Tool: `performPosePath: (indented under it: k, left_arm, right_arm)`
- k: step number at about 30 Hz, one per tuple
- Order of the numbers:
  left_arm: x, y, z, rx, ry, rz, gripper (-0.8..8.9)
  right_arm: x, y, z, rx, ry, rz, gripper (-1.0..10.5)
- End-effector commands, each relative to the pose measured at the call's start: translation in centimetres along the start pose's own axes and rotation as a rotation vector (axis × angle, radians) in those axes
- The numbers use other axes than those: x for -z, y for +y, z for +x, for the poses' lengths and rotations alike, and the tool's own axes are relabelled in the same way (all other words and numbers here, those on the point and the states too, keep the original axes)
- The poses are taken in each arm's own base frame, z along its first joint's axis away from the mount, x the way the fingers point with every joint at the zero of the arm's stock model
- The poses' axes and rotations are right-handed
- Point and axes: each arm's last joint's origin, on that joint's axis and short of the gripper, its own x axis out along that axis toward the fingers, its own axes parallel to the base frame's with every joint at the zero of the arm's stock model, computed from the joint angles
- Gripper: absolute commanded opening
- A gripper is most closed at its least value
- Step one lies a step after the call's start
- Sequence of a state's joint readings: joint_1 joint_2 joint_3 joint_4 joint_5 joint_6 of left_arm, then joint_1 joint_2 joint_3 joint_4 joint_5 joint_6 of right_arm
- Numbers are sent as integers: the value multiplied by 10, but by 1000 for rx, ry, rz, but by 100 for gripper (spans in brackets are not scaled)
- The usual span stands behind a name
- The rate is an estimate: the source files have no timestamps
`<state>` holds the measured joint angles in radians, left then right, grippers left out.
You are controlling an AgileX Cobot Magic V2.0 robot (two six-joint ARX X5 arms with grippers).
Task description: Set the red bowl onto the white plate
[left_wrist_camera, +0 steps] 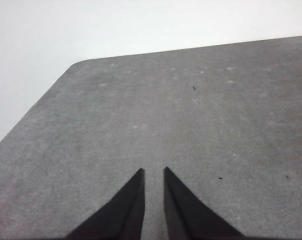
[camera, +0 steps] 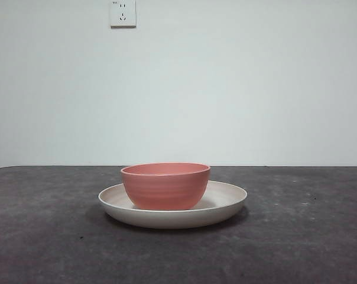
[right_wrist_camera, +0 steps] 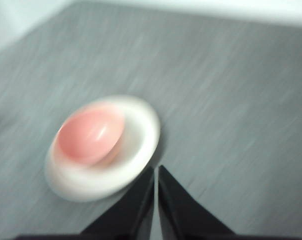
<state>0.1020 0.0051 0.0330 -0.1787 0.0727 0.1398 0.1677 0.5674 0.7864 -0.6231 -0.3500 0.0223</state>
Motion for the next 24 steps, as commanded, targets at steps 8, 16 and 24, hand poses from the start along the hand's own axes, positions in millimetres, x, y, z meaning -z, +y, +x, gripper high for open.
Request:
performPosePath:
  k: [8, 16, 24]
  left_arm:
    - [7, -1, 2, -2, 26, -4, 68]
    - [7, -1, 2, -2, 26, -4, 68]
    - [7, -1, 2, -2, 26, -4, 68]
  right_arm:
    - [43, -23, -1, 281, -364, -103, 6]
    - [98, -36, 16, 447, -407, -88, 6]
    - [162, -47, 39, 476, -243, -41, 6]
